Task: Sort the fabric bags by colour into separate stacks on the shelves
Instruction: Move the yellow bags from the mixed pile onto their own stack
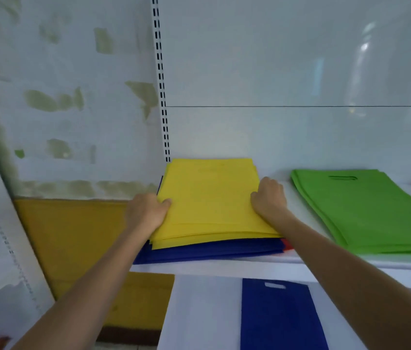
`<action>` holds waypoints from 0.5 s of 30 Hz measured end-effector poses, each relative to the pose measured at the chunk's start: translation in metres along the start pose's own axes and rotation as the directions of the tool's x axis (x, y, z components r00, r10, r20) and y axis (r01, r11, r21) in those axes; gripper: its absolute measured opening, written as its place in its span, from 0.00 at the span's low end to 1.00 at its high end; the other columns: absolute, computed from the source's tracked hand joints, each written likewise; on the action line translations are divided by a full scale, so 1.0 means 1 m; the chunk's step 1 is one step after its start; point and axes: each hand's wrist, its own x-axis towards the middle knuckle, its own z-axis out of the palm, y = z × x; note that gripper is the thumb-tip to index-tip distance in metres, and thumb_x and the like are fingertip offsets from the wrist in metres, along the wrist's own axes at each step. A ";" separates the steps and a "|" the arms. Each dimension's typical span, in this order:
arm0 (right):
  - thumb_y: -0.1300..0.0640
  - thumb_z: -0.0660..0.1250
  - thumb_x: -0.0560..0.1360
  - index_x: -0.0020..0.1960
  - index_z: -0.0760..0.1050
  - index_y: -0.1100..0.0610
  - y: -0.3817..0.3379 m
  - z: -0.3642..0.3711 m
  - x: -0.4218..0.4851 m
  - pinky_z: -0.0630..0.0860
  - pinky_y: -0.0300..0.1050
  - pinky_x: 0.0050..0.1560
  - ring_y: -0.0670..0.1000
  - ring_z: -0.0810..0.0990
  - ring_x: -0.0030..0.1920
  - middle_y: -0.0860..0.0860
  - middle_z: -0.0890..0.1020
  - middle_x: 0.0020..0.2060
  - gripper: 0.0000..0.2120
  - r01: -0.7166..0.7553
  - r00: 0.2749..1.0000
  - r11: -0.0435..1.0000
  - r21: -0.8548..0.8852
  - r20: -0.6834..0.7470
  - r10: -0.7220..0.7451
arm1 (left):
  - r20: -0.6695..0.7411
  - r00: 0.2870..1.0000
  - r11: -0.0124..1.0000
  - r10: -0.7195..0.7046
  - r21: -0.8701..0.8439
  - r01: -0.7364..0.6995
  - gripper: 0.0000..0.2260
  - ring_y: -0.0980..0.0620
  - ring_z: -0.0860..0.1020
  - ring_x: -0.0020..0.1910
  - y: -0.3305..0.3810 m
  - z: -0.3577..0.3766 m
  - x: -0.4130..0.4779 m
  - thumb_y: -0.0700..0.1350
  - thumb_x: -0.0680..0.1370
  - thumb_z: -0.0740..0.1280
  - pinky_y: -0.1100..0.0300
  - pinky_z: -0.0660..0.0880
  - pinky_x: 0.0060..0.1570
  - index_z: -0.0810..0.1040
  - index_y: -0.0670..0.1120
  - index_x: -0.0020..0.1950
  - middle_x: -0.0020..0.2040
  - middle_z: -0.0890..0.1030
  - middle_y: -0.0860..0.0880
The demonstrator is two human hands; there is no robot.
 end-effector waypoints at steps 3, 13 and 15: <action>0.62 0.57 0.77 0.59 0.68 0.66 0.004 0.008 -0.007 0.68 0.50 0.57 0.60 0.68 0.62 0.62 0.72 0.60 0.13 -0.062 0.994 0.998 0.001 -0.087 0.062 | -0.131 0.989 0.990 0.068 -0.111 -0.083 0.15 0.46 0.79 0.47 0.001 0.002 -0.006 0.49 0.77 0.65 0.55 0.74 0.46 0.78 0.43 0.59 0.49 0.82 0.43; 0.59 0.63 0.76 0.54 0.74 0.64 0.010 0.012 -0.003 0.69 0.47 0.48 0.60 0.73 0.56 0.60 0.77 0.54 0.11 -0.062 0.986 0.997 0.036 -0.153 0.067 | -0.141 0.985 0.931 0.099 -0.338 -0.141 0.16 0.48 0.76 0.58 -0.008 0.007 -0.008 0.42 0.78 0.64 0.57 0.71 0.53 0.72 0.48 0.65 0.61 0.78 0.46; 0.60 0.61 0.77 0.53 0.74 0.64 0.008 0.011 -0.006 0.70 0.49 0.49 0.60 0.74 0.55 0.59 0.78 0.52 0.09 0.002 0.978 1.000 -0.010 -0.208 -0.004 | -0.148 0.984 0.929 0.097 -0.340 -0.143 0.17 0.49 0.78 0.51 -0.009 0.007 -0.008 0.42 0.78 0.63 0.55 0.73 0.48 0.69 0.50 0.67 0.56 0.79 0.47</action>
